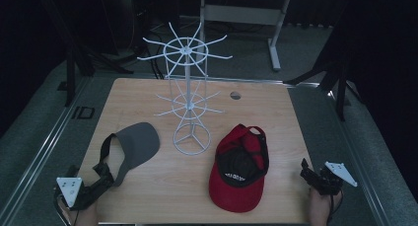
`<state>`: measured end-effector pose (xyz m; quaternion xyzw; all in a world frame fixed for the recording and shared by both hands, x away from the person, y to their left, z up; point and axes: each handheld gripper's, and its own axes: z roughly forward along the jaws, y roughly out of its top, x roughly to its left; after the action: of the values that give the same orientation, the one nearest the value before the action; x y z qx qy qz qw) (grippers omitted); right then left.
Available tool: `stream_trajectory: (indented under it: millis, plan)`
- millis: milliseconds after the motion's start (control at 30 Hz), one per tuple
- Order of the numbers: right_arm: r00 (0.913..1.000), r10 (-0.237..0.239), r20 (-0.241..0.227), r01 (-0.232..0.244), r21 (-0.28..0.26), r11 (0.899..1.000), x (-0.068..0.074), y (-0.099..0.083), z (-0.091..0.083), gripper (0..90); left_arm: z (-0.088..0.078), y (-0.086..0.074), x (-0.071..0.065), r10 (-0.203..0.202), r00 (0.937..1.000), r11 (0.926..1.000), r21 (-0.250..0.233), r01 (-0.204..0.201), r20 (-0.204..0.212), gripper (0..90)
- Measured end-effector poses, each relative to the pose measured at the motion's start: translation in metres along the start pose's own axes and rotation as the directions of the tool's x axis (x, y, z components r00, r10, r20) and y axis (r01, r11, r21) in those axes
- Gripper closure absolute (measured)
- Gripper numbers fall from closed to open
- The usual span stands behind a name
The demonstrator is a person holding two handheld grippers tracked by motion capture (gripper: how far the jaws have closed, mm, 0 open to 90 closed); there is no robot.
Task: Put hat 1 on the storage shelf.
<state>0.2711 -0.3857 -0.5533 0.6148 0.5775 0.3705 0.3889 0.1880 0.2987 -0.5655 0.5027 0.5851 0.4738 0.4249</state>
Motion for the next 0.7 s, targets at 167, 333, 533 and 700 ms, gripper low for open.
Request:
stream_trajectory:
  millis: [167, 333, 533, 700]
  plan:
    - [1.0, -0.004, -0.004, 0.004, -0.001, 1.0, 0.0, 0.0, 0.0, 13.2, 0.0, 0.0, 0.001, -0.026, 0.9996, 0.9997, 0.0, 0.026, 0.008, 2.6]
    - [0.9997, 0.008, -0.022, -0.007, 0.025, 1.0, -0.004, 0.005, -0.004, 13.1, -0.001, 0.001, -0.001, -0.015, 0.9997, 0.9999, 0.004, 0.015, 0.017, 2.6]
    - [0.9987, -0.009, -0.051, 0.009, 0.004, 1.0, -0.003, 0.027, -0.019, 13.2, 0.0, 0.0, -0.001, -0.017, 0.9994, 0.9998, 0.012, 0.016, 0.032, 2.6]
    - [0.9923, -0.055, -0.111, 0.056, 0.008, 0.998, 0.009, 0.047, -0.028, 13.2, 0.0, 0.0, -0.001, -0.02, 0.9992, 0.9997, 0.015, 0.02, 0.034, 2.7]
